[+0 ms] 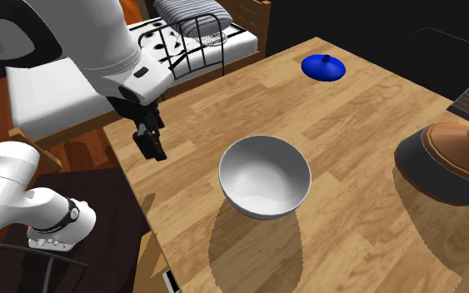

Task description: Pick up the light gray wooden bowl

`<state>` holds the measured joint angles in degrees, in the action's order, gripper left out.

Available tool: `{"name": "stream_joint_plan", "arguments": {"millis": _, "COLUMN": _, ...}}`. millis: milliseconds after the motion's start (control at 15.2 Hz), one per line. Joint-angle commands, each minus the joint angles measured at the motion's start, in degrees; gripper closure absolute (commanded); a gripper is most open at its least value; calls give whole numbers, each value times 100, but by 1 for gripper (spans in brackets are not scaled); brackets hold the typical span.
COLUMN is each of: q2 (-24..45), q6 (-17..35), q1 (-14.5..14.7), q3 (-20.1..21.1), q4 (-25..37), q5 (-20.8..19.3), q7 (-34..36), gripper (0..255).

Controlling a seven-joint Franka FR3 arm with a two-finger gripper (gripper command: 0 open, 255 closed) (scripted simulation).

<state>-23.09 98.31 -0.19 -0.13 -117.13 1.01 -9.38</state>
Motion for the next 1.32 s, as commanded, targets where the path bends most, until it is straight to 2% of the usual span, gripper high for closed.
{"name": "stream_joint_plan", "arguments": {"millis": 0, "q2": 463, "q6": 67, "q1": 1, "q3": 53, "q4": 402, "q5": -83, "q7": 46, "gripper": 0}}
{"name": "stream_joint_plan", "arguments": {"millis": 462, "q2": 2102, "q6": -93, "q1": -6, "q3": 146, "q4": 2217, "q5": -438, "q7": 124, "gripper": 0}}
{"name": "stream_joint_plan", "arguments": {"millis": 858, "q2": 3717, "q6": -629, "q1": 62, "q3": 175, "q4": 4374, "q5": -777, "q7": 146, "gripper": 0}}
{"name": "stream_joint_plan", "arguments": {"millis": 924, "q2": 3751, "q6": -644, "q1": 67, "q3": 172, "q4": 4423, "q5": -782, "q7": 145, "gripper": 0}}
{"name": "stream_joint_plan", "arguments": {"millis": 1254, "q2": 3618, "q6": -198, "q1": 57, "q3": 170, "q4": 3843, "q5": -781, "q7": 186, "gripper": 0}}
